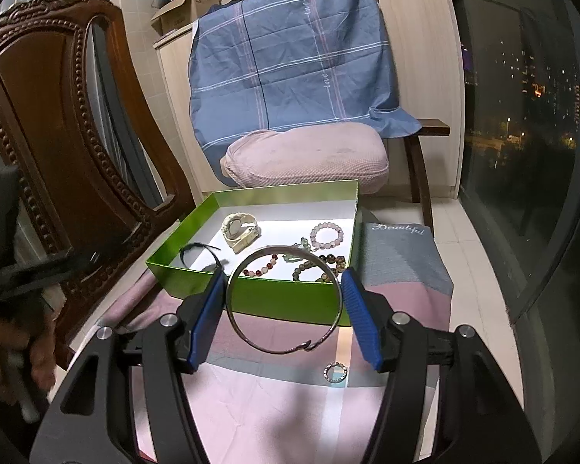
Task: Organize jewelry
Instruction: 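Open the left tool to drop the black watch while the right tool drops the bangle, then grasp the silver lettered ring on the cloth with the right tool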
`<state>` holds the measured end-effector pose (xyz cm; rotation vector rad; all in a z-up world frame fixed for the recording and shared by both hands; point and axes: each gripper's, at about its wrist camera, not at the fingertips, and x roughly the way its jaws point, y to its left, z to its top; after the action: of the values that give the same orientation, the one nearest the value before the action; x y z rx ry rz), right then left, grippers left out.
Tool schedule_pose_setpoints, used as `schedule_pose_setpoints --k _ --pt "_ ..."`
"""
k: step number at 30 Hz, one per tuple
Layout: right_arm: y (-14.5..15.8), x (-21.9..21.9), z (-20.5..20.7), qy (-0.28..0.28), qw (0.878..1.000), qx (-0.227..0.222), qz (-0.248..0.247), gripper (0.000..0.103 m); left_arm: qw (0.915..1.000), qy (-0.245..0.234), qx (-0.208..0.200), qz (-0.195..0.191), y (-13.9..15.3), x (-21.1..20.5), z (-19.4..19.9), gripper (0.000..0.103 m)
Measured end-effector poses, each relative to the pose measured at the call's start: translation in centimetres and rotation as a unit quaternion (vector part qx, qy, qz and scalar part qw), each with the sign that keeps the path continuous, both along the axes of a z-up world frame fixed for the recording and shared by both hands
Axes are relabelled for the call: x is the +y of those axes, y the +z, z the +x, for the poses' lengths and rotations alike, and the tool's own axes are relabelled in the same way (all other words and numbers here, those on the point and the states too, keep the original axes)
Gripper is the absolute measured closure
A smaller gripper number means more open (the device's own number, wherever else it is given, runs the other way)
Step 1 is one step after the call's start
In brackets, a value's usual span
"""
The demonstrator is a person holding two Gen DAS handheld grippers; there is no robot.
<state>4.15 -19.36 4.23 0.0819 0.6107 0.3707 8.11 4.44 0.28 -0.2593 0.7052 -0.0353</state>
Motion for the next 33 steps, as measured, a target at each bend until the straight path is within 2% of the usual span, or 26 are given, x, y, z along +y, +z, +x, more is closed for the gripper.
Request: schedule_pose_setpoints --k 3,9,12,15,18,20,22,23,25,27,31,33 --pt "-0.3 0.6 0.2 0.000 1.000 0.003 -0.008 0.043 0.9992 -0.011 0.005 0.037 -1.1 -0.7 -1.0 0.022" --pt "-0.2 2.7 1.7 0.001 1.000 0.000 -0.014 0.043 0.9995 -0.003 0.000 0.030 -0.8 0.2 -1.1 0.022" --pt "0.6 5.1 4.0 0.009 0.999 -0.011 -0.033 0.043 0.9989 -0.021 -0.007 0.042 -0.3 -0.3 -1.0 0.021" --pt "1.5 7.3 7.9 0.004 0.999 -0.012 -0.041 0.043 0.9977 -0.027 -0.006 0.061 -0.3 -0.8 -0.9 0.021" --pt "2.9 8.4 11.6 0.004 0.999 -0.021 -0.041 0.033 0.9977 -0.030 0.000 0.060 -0.6 -0.7 -0.8 0.021" --pt "4.7 7.7 12.0 -0.018 0.998 -0.044 -0.028 0.028 0.9974 -0.033 0.004 0.064 -0.7 -0.6 -0.8 0.021" --pt "6.7 5.6 10.3 -0.018 0.997 -0.071 0.021 0.019 0.9975 -0.032 0.006 0.063 -0.9 -0.4 -0.8 0.021" --pt "7.3 4.6 9.2 -0.019 0.995 -0.087 0.036 0.018 0.9975 -0.032 0.007 0.062 -0.9 -0.4 -0.8 0.021" --pt "8.1 2.1 5.9 -0.031 0.991 -0.122 0.052 0.013 0.9974 -0.033 0.010 0.064 -1.1 -0.4 -0.7 0.021" --pt "7.7 0.1 3.3 -0.042 0.989 -0.133 0.054 0.012 0.9973 -0.036 0.010 0.063 -1.1 -0.5 -0.8 0.021" --pt "4.2 -2.8 -0.8 -0.052 0.993 -0.094 0.057 0.012 0.9965 -0.042 0.007 0.071 -1.2 -1.3 -0.9 0.021" --pt "2.4 -3.0 -2.4 -0.062 0.994 -0.084 0.030 0.012 0.9963 -0.039 0.005 0.076 -1.4 -1.6 -0.9 0.021"
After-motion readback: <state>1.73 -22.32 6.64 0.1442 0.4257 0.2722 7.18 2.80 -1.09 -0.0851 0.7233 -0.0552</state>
